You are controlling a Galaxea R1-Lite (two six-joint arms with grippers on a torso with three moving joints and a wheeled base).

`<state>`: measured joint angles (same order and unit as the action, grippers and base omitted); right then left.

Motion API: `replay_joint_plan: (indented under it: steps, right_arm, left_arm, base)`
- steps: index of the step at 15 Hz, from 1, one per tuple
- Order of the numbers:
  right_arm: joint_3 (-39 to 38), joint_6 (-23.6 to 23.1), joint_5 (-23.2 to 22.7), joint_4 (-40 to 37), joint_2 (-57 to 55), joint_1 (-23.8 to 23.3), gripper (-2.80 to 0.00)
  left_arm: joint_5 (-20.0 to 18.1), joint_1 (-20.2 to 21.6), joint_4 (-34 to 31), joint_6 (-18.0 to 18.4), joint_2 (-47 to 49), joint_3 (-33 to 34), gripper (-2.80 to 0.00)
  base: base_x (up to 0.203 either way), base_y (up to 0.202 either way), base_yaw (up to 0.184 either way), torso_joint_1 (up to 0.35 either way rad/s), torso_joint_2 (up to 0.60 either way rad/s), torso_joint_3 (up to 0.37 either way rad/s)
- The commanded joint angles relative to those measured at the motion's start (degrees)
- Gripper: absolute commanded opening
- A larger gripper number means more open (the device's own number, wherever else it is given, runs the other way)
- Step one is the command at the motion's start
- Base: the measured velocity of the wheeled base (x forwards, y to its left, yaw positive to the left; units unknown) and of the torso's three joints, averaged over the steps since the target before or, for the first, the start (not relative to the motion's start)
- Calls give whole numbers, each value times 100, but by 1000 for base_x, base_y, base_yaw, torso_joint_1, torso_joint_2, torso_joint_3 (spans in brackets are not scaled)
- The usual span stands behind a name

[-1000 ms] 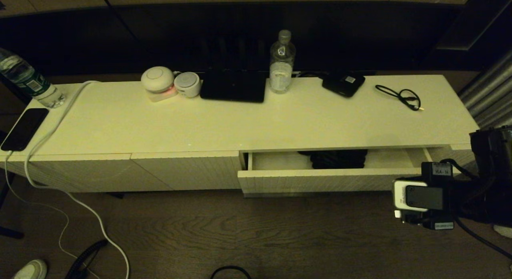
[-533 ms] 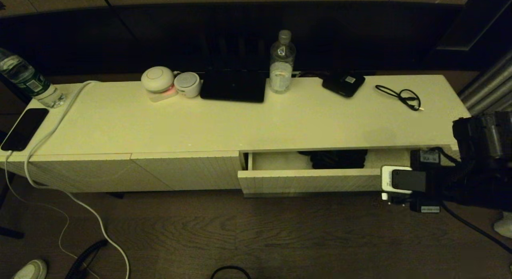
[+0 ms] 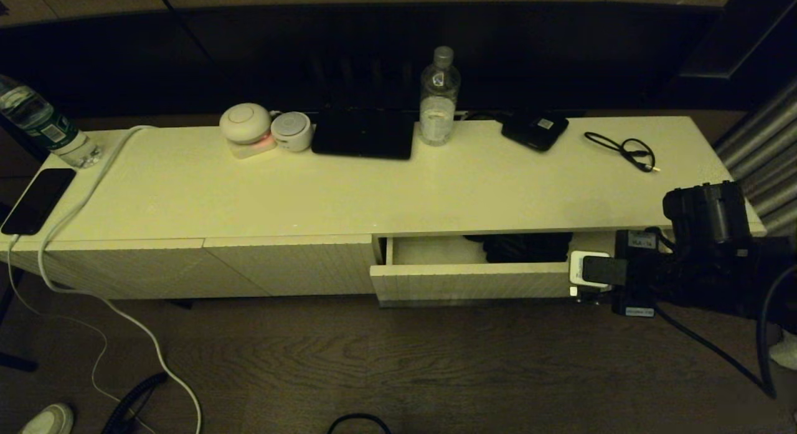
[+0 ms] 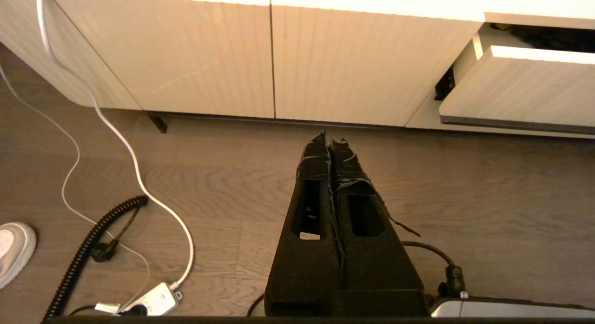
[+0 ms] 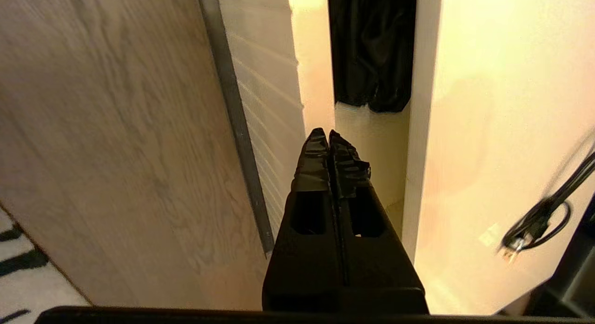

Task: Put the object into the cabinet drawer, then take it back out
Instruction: Open the drawer

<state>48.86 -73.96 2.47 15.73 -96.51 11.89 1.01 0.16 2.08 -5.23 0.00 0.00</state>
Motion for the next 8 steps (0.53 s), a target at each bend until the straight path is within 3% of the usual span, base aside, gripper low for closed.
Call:
replay_joint_plan:
  steps: [1,8]
  right_arm:
    - [42,-31,91,85,-278,-2,-280]
    - [220,242,219,501,-650,-11,-280]
  left_arm:
    - [4,2,2,-4,-9,0,-280]
    - [4,2,2,-4,-9,0,-280]
  base:
    - [0,0,0,0,0,0]
    - [0,0,0,0,0,0]
